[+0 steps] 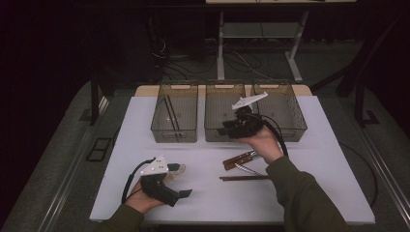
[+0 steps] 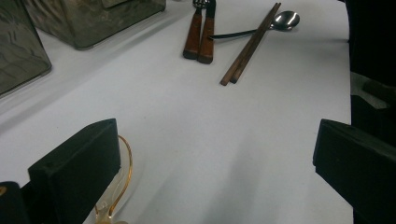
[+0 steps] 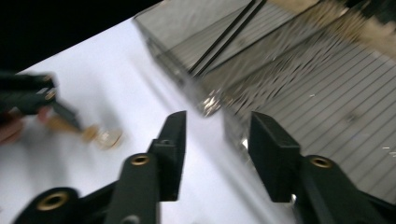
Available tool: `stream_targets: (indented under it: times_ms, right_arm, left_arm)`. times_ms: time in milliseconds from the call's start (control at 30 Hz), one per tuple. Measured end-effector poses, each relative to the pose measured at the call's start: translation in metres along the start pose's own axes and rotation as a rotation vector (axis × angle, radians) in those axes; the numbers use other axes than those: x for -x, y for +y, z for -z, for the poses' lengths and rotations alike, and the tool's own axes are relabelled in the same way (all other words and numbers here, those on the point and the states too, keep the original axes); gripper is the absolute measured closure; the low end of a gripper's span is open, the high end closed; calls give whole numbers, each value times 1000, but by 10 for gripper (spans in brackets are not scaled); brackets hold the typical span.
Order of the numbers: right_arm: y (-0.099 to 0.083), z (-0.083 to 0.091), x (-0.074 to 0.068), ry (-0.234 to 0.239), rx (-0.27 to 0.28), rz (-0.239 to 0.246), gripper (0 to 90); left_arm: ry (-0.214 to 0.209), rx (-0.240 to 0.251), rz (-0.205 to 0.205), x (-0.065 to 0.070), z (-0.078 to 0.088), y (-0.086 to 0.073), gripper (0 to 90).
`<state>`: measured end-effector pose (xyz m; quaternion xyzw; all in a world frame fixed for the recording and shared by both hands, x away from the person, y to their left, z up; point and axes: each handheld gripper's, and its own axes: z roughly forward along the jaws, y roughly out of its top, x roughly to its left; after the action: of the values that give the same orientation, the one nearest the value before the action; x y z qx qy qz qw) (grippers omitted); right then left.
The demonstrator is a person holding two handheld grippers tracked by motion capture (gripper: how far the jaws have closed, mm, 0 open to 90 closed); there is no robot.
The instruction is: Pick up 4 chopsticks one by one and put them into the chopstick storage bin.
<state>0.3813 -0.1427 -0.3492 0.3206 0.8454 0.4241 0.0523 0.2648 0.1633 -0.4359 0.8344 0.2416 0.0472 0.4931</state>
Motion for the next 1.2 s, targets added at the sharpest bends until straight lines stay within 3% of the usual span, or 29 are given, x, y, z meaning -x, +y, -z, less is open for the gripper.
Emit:
stream_targets:
  times_ms: [267,700,900,1200]
  right_arm:
    - [-36,11,-5,8,-38,10,773]
    - [-92,26,-15,12,-73,1,897]
    - [-105,11,-20,27,-118,-3,897]
    - [-104,-14,-27,32,-155,28,897]
  left_arm:
    - [2,0,5,0,0,0,0]
    - [6,-2,6,1,-1,0,0]
    - [7,-5,-3,2,-1,0,0]
    - [4,-11,-11,1,-1,0,0]
